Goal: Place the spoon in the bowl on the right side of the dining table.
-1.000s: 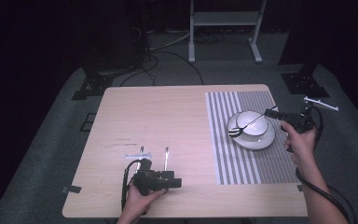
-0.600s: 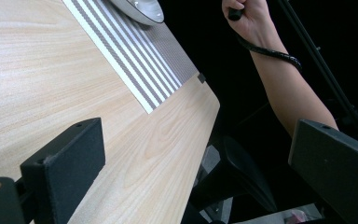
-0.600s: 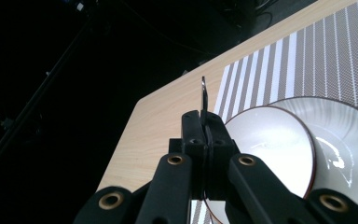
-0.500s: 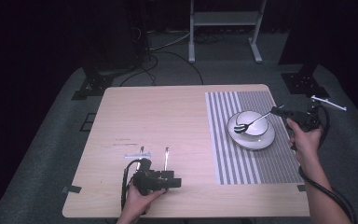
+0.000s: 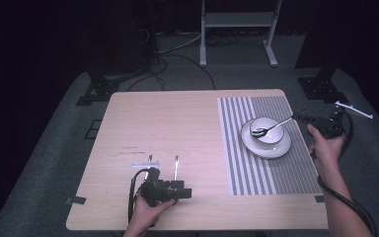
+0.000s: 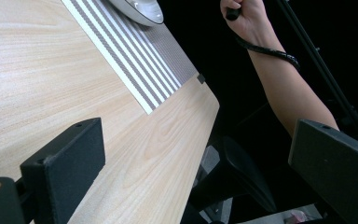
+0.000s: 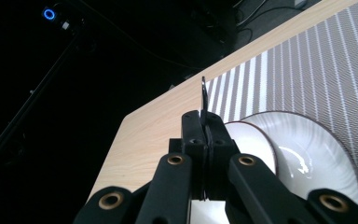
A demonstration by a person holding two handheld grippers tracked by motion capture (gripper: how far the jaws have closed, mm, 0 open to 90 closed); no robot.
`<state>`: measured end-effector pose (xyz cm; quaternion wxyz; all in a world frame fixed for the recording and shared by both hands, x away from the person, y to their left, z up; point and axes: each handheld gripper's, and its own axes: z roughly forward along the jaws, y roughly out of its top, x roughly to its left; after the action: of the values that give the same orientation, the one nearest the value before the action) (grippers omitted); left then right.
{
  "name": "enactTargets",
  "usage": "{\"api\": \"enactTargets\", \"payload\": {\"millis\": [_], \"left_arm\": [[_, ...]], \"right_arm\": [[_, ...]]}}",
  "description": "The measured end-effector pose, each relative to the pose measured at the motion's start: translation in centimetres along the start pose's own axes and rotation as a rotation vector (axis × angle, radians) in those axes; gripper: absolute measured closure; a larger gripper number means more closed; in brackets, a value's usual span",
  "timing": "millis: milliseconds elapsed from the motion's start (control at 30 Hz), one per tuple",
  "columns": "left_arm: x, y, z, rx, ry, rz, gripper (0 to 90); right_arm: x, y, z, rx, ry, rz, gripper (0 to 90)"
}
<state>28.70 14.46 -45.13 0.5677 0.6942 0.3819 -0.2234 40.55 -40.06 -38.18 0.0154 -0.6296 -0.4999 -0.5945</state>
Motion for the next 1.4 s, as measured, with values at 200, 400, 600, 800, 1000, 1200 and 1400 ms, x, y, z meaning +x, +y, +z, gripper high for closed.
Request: {"api": "enactTargets", "payload": {"millis": [200, 400, 600, 800, 1000, 1200, 1400], "left_arm": [[0.1, -0.1, 0.1, 0.007, 0.001, 0.001, 2.3], [0.0, 0.0, 0.0, -0.002, 0.0, -0.002, 2.3], [0.0, 0.0, 0.1, 0.0, -0.002, -0.003, 2.3], [0.0, 0.0, 0.0, 0.002, -0.001, 0.0, 2.3], [0.1, 0.0, 0.1, 0.006, -0.002, 0.0, 2.3], [0.0, 0.0, 0.1, 0.005, -0.002, -0.001, 2.3], [0.0, 0.0, 0.1, 0.005, -0.003, 0.0, 2.3]], "right_arm": [[-0.8, 0.0, -0.4, -0.029, -0.021, 0.011, 89.1], [-1.5, -0.2, -0.6, -0.045, -0.048, 0.022, 89.1], [-2.0, -0.3, -0.7, -0.06, -0.067, 0.027, 89.1], [-2.4, -0.3, -0.8, -0.066, -0.091, 0.025, 89.0], [-2.8, -0.5, -0.9, -0.07, -0.111, 0.022, 88.9], [-3.0, -0.7, -0.7, -0.067, -0.119, 0.018, 88.9], [-3.1, -0.8, -0.3, -0.058, -0.126, 0.012, 88.9]]}}
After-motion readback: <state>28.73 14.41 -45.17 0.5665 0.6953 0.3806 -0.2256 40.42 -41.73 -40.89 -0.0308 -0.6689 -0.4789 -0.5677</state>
